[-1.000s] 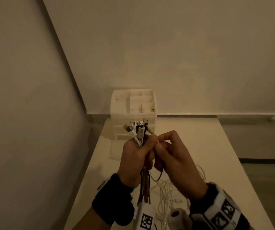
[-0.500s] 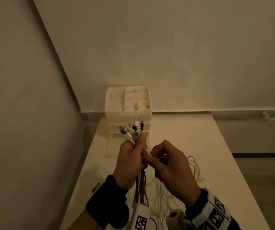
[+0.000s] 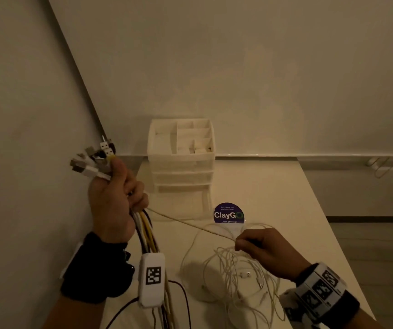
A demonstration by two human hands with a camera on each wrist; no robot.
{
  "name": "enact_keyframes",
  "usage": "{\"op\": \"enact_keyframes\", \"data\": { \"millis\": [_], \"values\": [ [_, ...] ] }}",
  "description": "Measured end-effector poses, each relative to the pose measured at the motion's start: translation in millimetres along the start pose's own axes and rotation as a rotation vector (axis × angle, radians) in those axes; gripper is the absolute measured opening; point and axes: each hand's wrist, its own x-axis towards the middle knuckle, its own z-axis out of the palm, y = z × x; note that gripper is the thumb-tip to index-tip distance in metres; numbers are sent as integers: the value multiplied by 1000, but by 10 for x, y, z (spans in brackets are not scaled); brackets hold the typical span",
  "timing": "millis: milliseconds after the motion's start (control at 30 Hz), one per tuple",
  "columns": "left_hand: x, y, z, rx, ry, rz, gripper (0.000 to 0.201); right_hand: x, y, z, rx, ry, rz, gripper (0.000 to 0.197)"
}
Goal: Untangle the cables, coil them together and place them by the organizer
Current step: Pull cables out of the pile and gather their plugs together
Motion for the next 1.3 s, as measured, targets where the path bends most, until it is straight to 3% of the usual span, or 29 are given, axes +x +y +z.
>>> {"op": "enact_keyframes", "data": {
  "millis": [67, 133, 233, 300, 400, 467, 500, 567, 700, 767, 867, 967, 1033, 1100, 1200, 1300],
  "values": [
    [39, 111, -94, 50, 10, 57, 45, -19, 71, -78, 10, -4, 87, 26],
    [31, 156, -135, 116, -42, 56, 43, -80, 99, -105, 208, 86, 187, 31],
    [-135, 9, -3, 343, -238, 14, 27, -100, -27, -88, 395, 195, 225, 33],
    [-325, -169, 214, 508, -379, 31, 9, -50, -225, -51, 473, 171, 226, 34],
    [-535, -443, 491, 566, -491, 1, 17, 8, -565, -21, 549, 67, 166, 36],
    [-601, -554, 594, 594, -527, -4, 7, 15, -722, -38, 622, 32, 106, 34],
    [-607, -591, 619, 602, -531, 4, 10, 9, -774, -66, 681, 29, 90, 33],
    [-598, -627, 616, 601, -519, 21, 18, -13, -826, -127, 772, 11, 69, 33],
    [-562, -592, 597, 655, -449, 88, 13, -71, -795, -158, 738, -29, 35, 33],
    [-498, -565, 525, 655, -347, 54, 30, -104, -727, -158, 680, -18, 40, 35],
    [-310, -475, 320, 472, -177, -61, 36, -177, -573, -170, 621, -20, 46, 35],
    [-123, -287, 72, 349, 43, -28, 33, -301, -359, -202, 511, -15, 110, 39],
    [-44, -141, -95, 330, 118, 18, 42, -398, -191, -224, 502, 37, 166, 53],
    [-62, -81, -176, 422, 102, 68, 45, -452, -91, -215, 491, 103, 196, 54],
    [-196, -138, -127, 460, 36, 80, 11, -407, -112, -140, 455, 190, 200, 42],
    [-368, -215, 53, 486, -117, 111, 17, -260, -315, -82, 430, 268, 149, 45]
  ]
}}
